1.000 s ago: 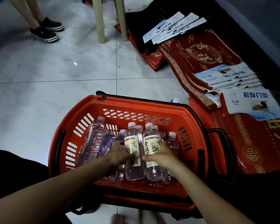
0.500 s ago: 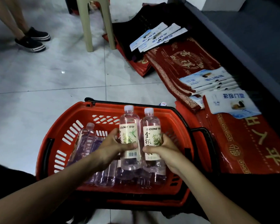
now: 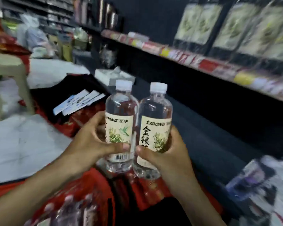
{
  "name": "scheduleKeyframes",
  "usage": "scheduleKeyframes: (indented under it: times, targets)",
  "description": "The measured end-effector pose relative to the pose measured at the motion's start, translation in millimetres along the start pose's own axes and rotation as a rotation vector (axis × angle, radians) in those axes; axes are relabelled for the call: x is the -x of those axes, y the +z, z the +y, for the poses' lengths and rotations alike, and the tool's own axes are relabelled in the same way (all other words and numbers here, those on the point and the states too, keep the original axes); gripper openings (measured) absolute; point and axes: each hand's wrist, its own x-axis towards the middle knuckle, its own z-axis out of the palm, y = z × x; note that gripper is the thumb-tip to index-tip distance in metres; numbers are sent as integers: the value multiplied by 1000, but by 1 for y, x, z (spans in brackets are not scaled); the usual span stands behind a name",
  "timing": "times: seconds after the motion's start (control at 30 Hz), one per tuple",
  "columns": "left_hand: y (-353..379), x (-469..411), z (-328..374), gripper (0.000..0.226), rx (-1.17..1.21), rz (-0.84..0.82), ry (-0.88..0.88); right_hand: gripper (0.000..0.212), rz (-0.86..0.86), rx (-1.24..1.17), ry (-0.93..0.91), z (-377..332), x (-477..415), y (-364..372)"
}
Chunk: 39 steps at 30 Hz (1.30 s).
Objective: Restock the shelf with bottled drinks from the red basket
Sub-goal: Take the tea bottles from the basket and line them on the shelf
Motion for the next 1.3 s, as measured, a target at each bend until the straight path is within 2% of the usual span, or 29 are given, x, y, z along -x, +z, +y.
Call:
scheduleKeyframes:
  times: [0.17, 0.27, 0.43, 0.53, 0.67, 0.73, 0.77, 0.87, 0.9, 1.03, 1.2, 1.3]
  targets:
    - [108, -42, 94, 70, 112, -232, 193, 75, 298, 117, -252, -85, 18, -99]
    - [171, -62, 134, 64, 180, -334, 260, 64, 423, 161, -308, -122, 35, -150]
    - [249, -94, 184, 77, 225, -478, 296, 58, 674, 177, -375, -161, 55, -222]
    - [280, -110, 210, 94, 240, -516, 285, 61, 820, 171, -441, -177, 50, -261]
    - [312, -128, 232, 125, 262, -509, 261, 84, 895, 129, -497, -185, 29, -298]
    - [327, -136, 235, 133, 268, -503, 238, 95, 901, 118, -510, -187, 18, -307]
    - [334, -140, 235, 130, 270, -497, 227, 97, 905, 113, -511, -184, 11, -312]
    - [345, -140, 230, 109, 269, -491, 173, 74, 877, 98, -505, -174, -4, -322]
    - [349, -140, 226, 107, 254, -494, 169, 72, 876, 108, -489, -170, -8, -321]
    - [360, -138, 216, 108, 197, -489, 187, 90, 909, 142, -462, -159, -23, -319]
    - [366, -145, 215, 110, 49, -472, 265, 82, 885, 238, -455, -158, -33, -322]
    - [367, -146, 217, 100, -41, -438, 339, 73, 883, 288, -407, -156, -40, -323]
